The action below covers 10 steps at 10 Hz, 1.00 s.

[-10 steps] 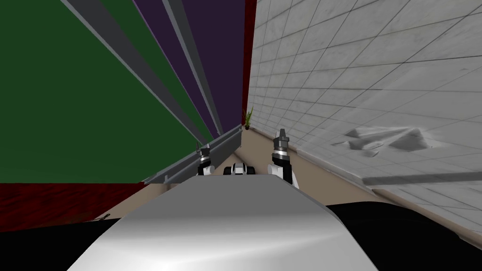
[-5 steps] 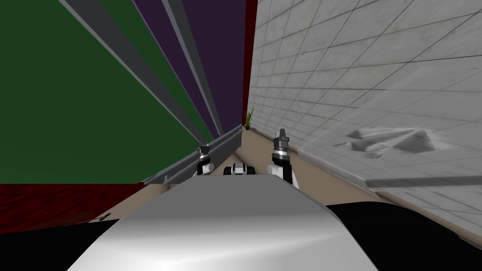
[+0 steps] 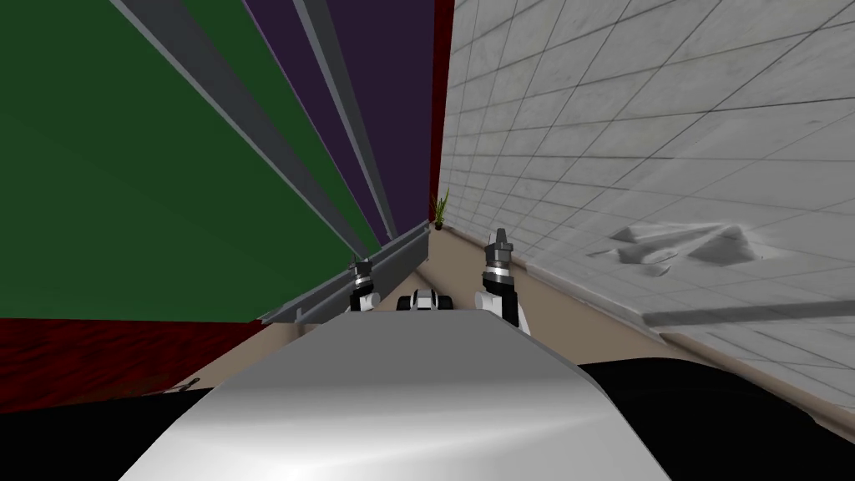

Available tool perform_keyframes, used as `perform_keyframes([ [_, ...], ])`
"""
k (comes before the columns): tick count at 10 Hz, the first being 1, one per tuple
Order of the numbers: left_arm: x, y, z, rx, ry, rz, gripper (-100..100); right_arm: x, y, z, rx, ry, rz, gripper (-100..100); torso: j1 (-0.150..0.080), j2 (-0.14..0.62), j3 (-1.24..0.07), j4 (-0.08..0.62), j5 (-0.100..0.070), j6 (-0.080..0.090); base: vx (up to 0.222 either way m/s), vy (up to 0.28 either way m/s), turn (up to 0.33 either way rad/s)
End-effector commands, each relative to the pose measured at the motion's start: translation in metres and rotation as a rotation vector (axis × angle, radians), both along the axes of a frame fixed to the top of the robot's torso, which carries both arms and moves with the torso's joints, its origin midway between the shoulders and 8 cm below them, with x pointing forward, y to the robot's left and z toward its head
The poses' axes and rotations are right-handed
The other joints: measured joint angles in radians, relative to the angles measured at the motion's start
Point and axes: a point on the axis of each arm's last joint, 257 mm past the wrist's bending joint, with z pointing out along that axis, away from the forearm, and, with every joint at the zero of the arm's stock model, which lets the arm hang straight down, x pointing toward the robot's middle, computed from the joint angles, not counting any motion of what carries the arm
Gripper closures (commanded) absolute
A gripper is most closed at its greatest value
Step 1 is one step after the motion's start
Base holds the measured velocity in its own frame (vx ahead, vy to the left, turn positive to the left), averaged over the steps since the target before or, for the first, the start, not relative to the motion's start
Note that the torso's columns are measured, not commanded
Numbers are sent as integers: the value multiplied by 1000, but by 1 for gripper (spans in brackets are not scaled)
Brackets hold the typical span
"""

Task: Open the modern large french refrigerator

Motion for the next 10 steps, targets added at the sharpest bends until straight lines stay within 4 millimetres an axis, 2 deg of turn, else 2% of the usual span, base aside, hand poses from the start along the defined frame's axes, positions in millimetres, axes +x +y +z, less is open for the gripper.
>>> perform_keyframes([
  [1,9,-25,1,-5,11,-91,100,0,0,0,0,0,0,0,-2,5,3,1,0,0,-273,93,-151],
  [3,16,-47,3,-6,20,-175,100,0,0,0,0,0,0,0,-4,3,1,3,-4,-6,-276,64,-135],
  [6,20,-70,4,-7,31,-257,100,0,0,0,0,0,0,0,-6,-2,-2,4,-6,-3,-257,58,-131],
  [7,15,-63,1,-8,38,-233,100,0,0,0,0,0,0,0,-8,-4,-3,4,-6,-2,-104,22,-16],
  [8,9,-79,0,-4,41,-293,100,0,0,0,0,0,0,0,-6,-9,-6,4,-7,-4,-149,92,-151],
  [10,3,-94,2,-1,36,-349,100,0,0,0,0,0,0,0,-3,1,0,3,-3,0,-218,146,-198],
])
